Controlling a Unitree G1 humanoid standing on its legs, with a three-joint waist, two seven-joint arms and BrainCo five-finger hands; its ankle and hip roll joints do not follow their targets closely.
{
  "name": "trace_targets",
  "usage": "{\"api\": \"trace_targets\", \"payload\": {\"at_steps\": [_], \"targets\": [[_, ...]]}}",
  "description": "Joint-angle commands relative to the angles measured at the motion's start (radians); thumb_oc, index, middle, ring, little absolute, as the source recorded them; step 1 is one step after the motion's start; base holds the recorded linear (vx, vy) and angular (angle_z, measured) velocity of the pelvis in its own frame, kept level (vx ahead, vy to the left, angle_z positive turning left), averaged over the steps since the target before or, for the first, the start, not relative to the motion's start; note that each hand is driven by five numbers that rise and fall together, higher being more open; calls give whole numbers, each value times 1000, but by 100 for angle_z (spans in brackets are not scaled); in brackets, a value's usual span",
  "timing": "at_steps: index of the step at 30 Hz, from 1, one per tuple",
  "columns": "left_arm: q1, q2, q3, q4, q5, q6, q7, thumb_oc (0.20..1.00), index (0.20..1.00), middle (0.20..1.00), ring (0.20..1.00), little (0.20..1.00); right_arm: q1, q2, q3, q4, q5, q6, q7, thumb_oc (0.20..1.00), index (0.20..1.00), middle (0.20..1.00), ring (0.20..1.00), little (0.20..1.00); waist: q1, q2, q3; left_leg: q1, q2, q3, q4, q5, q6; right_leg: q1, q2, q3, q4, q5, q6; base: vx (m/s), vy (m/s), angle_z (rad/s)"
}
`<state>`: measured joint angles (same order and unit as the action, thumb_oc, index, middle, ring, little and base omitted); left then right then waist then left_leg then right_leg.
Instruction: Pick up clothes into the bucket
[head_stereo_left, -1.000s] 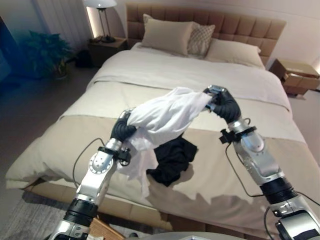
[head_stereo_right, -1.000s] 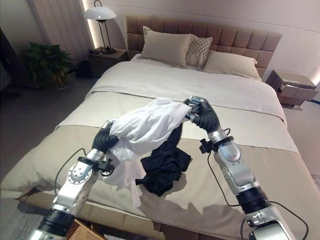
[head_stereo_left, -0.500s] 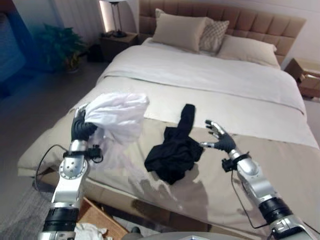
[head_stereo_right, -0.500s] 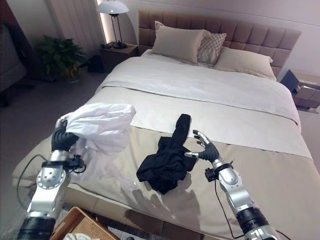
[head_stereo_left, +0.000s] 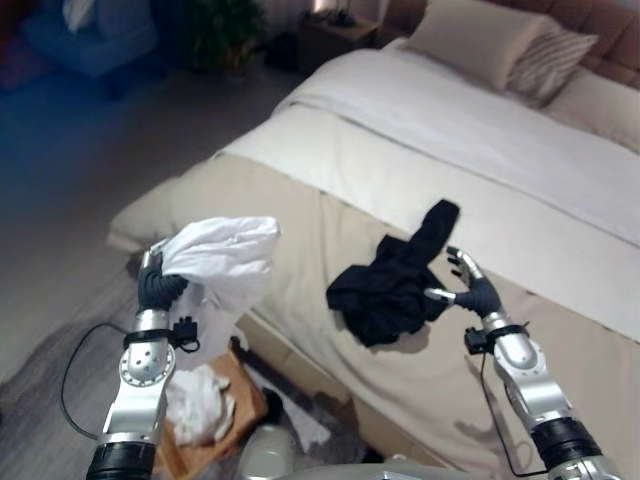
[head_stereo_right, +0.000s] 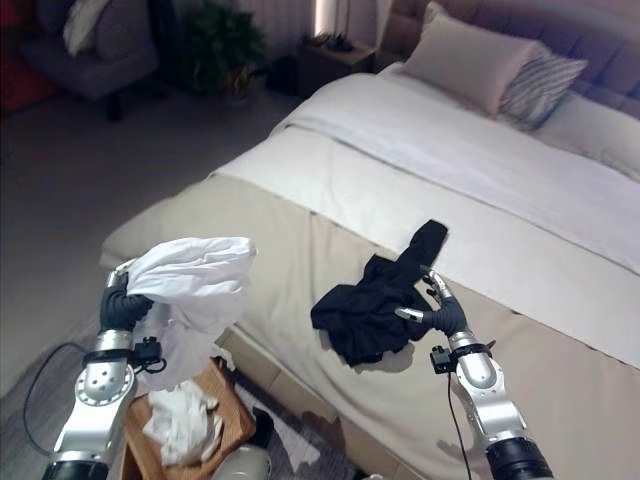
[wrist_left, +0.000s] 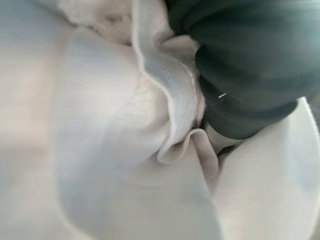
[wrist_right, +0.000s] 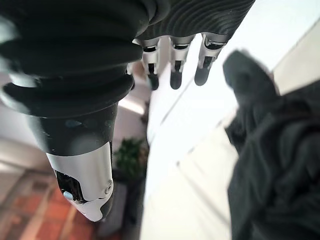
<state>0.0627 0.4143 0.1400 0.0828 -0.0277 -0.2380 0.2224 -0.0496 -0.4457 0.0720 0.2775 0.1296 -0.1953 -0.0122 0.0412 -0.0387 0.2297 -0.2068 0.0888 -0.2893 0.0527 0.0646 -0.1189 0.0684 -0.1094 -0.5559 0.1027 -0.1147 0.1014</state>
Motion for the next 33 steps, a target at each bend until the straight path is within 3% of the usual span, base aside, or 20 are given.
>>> {"api": "trace_targets", "payload": {"at_steps": [1, 2, 4, 5, 8, 9, 11, 12, 13, 18, 19, 28, 33], "targets": [[-76, 43, 32, 12, 42, -44, 46, 200, 200, 200, 200, 200, -57, -45, -9, -65, -9, -62, -41, 1000, 1000, 1000, 1000, 1000, -58, -32, -20, -34, 76, 190, 61, 39, 23, -144, -85, 27, 158, 9, -11, -263, 91, 38], [-88, 43, 26, 37, 43, -39, 51, 200, 200, 200, 200, 200, -67, -50, -7, -59, -11, -59, -45, 1000, 1000, 1000, 1000, 1000, -71, -46, -11, -44, 79, 257, 148, -17, 45, -160, -107, 26, 160, 21, -12, -250, 64, 34], [-107, 45, 23, 80, 38, -33, 65, 200, 200, 200, 200, 200, -79, -51, -7, -63, -9, -55, -49, 1000, 1000, 1000, 1000, 1000, -71, -56, 5, -54, 70, 272, 269, -121, 51, -184, -131, 41, 172, 25, -18, -159, 74, 55], [-111, 45, 22, 99, 39, -31, 78, 200, 200, 200, 200, 200, -78, -49, -8, -64, -9, -54, -51, 1000, 1000, 1000, 1000, 1000, -70, -52, 8, -46, 65, 271, 269, -149, 53, -188, -134, 50, 181, 23, -18, -1, 97, 28], [-128, 34, 12, 143, 33, -13, 104, 200, 200, 200, 200, 200, -65, -39, -25, -77, 0, -53, -61, 1000, 1000, 1000, 1000, 1000, -76, -45, 31, -43, 43, 279, 222, -132, 63, -199, -153, 63, 208, 27, -13, -8, 103, 4], [-146, 40, 5, 158, 32, -13, 121, 200, 200, 200, 200, 200, -65, -43, -26, -96, 4, -55, -62, 1000, 1000, 1000, 1000, 1000, -85, -47, 52, -67, 24, 268, 238, -138, 70, -234, -168, 91, 256, 21, -14, -149, 133, 30], [-184, 55, -13, 192, 29, -14, 131, 200, 200, 200, 200, 200, -47, -46, -46, -127, 13, -56, -61, 1000, 1000, 1000, 1000, 1000, -126, -47, 59, -173, -16, 243, 319, -128, 94, -345, -167, 277, 343, 16, -6, -223, 84, 49], [-184, 55, -13, 192, 29, -14, 131, 200, 200, 200, 200, 200, -46, -46, -47, -127, 13, -56, -61, 1000, 1000, 1000, 1000, 1000, -126, -47, 55, -177, -16, 244, 321, -129, 94, -350, -167, 279, 346, 16, -6, -197, 92, 109], [-198, 49, -5, 206, 14, -25, 161, 200, 200, 200, 200, 200, -51, -49, -41, -131, 34, -68, -50, 1000, 1000, 1000, 1000, 1000, -122, -57, 57, -200, -12, 261, 344, -148, 100, -380, -145, 357, 309, 19, -20, -123, 61, 88], [-223, 60, 17, 224, -7, -23, 200, 200, 200, 200, 200, 200, -77, -47, -17, -147, 56, -81, -49, 1000, 1000, 1000, 1000, 1000, -100, -74, 85, -267, -7, 267, 397, -142, 104, -454, -151, 342, 348, 8, -26, -71, 17, -45], [-243, 65, 27, 227, -4, -19, 227, 200, 200, 200, 200, 200, -69, -55, -15, -178, 71, -89, -35, 1000, 1000, 1000, 1000, 1000, -99, -80, 100, -296, -9, 254, 420, -170, 94, -483, -153, 338, 380, -22, -12, -12, -36, 1], [-311, 74, 26, 229, 2, -19, 308, 200, 200, 200, 200, 200, -56, -71, 11, -166, 116, -117, -30, 1000, 1000, 1000, 1000, 1000, -116, -78, 114, -526, -12, 227, 541, -182, 90, -686, -170, 329, 490, -28, -6, -61, -9, 5], [-381, 123, 18, 296, 28, -10, 365, 200, 200, 200, 200, 200, -58, -79, 35, -168, 117, -133, -38, 1000, 1000, 1000, 1000, 1000, -130, -85, 123, -611, -9, 234, 576, -187, 97, -778, -170, 344, 508, -8, 0, -64, 26, 0]]}}
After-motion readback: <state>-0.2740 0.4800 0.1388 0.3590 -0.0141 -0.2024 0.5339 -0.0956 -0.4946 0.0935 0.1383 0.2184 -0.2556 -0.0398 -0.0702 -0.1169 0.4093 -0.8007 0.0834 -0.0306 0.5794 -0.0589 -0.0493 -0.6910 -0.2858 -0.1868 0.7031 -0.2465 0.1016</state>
